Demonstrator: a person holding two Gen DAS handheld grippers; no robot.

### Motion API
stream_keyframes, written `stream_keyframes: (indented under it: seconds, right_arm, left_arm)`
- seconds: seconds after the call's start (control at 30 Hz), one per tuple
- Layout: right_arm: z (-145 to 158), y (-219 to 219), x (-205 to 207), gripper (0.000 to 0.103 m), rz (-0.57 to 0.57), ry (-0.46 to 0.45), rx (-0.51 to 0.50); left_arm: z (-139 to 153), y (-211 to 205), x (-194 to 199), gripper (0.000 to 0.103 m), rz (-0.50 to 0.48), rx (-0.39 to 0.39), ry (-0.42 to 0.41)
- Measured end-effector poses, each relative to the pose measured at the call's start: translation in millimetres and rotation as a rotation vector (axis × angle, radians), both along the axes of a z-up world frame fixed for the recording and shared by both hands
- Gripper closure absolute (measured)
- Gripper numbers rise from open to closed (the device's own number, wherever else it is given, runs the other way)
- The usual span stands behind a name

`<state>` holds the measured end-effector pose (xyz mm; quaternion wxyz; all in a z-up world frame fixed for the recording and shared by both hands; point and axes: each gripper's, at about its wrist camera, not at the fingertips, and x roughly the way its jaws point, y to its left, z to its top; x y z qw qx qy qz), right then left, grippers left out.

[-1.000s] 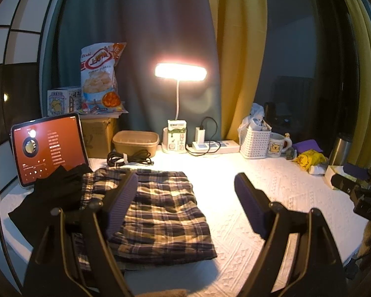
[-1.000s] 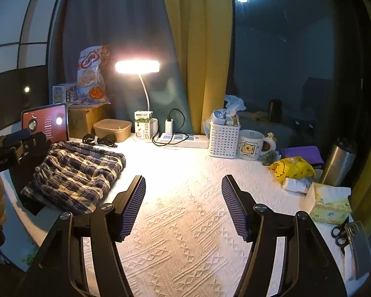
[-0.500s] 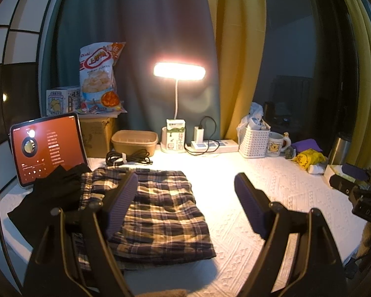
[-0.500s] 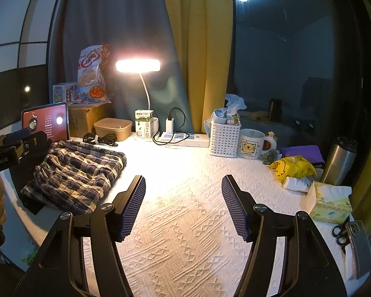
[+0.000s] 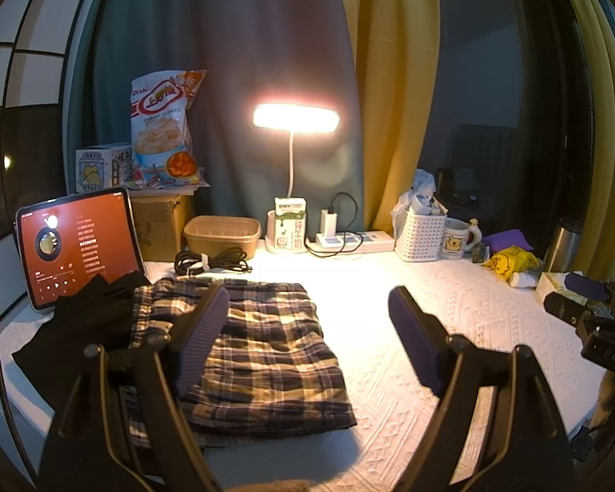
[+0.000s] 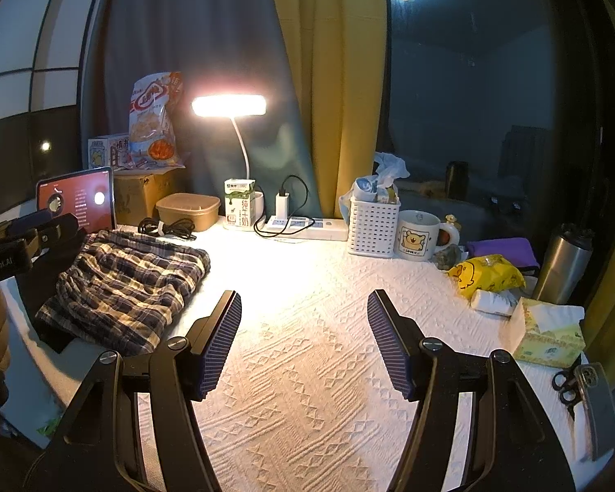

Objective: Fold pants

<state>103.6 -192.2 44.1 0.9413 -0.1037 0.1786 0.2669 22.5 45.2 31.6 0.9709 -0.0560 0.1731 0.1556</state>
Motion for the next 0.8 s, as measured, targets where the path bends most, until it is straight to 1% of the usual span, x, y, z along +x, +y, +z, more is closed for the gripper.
stream_keyframes:
  seconds: [0.47, 0.8]
  right_arm:
    - [-0.4, -0.5, 0.3, 0.036, 0.0, 0.003, 0.002]
    - [-2.9, 1.7, -3.4, 0.036, -0.006, 0.005, 0.003]
  left_arm:
    - [0.3, -0.6, -0.6, 0.022, 0.002, -0.003, 0.0]
    - [-1.1, 2.5, 1.0, 0.022, -0.017, -0.004, 0.003]
